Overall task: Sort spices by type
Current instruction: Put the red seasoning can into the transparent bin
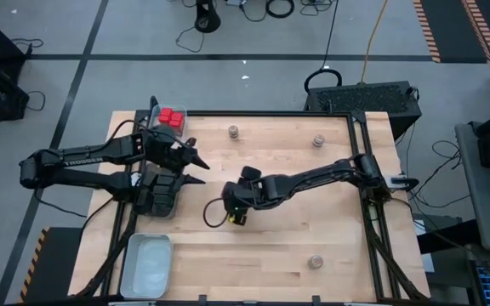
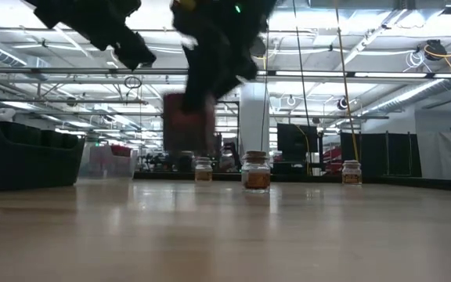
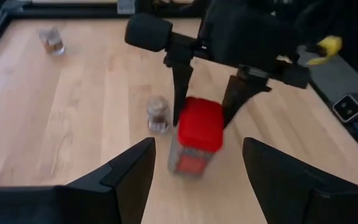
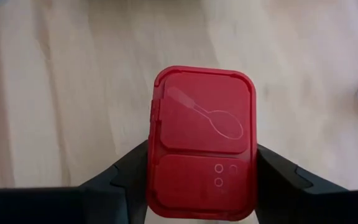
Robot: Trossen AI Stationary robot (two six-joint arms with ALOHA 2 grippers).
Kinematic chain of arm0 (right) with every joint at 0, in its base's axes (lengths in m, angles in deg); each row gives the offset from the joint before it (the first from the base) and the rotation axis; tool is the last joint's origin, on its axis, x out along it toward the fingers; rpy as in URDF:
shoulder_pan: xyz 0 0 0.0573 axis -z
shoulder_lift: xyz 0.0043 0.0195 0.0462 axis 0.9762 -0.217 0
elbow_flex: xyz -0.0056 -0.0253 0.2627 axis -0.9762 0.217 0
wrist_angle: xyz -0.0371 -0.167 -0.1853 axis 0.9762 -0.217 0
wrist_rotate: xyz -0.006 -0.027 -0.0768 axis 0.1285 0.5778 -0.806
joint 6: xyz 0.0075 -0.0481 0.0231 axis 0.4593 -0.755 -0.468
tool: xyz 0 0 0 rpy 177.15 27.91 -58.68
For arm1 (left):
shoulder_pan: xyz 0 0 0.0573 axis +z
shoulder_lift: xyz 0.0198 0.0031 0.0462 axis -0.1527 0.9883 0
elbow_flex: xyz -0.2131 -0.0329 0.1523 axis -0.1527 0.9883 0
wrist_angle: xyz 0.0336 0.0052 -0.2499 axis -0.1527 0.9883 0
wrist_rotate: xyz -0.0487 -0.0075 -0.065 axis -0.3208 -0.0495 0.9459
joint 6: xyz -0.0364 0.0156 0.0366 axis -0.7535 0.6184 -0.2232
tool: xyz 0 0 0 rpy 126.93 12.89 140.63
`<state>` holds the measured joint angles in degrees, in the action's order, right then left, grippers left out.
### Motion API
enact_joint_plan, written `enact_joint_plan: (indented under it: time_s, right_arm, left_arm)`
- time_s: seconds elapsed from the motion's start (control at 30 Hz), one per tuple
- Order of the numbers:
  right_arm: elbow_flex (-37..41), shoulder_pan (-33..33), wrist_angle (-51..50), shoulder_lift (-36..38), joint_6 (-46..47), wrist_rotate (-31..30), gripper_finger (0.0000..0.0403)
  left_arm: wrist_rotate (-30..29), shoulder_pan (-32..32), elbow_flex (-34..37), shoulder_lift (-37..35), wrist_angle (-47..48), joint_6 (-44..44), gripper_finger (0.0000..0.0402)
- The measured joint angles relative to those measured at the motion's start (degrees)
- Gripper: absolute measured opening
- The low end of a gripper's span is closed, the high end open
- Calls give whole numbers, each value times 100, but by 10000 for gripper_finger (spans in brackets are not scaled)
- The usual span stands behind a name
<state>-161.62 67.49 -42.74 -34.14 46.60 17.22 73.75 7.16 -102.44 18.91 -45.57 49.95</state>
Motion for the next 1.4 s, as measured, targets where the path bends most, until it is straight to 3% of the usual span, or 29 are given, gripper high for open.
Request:
enact_joint_plan:
  time_s: [0.27,0.47,0.73,1.0,1.2,1.4]
  right_arm:
    - [-805,164,-2,7,-1190,-11,196]
    - [-914,311,110,11,-1522,-13,196]
    - [-918,364,197,11,-1622,117,196]
    - [-918,364,202,11,-1726,118,196]
    - [-918,364,186,11,-1772,118,196]
    - [-918,364,161,11,-1804,118,196]
  left_arm:
    - [29,-312,-1,1,-467,30,249]
    - [-73,-537,1,1,-599,81,249]
    - [-1570,-804,1,5,-741,433,249]
    - [-1724,-1053,1,30,-653,472,249]
    - [-2188,-1136,1,193,-872,909,249]
    - [-2146,-1142,1,214,-1047,613,249]
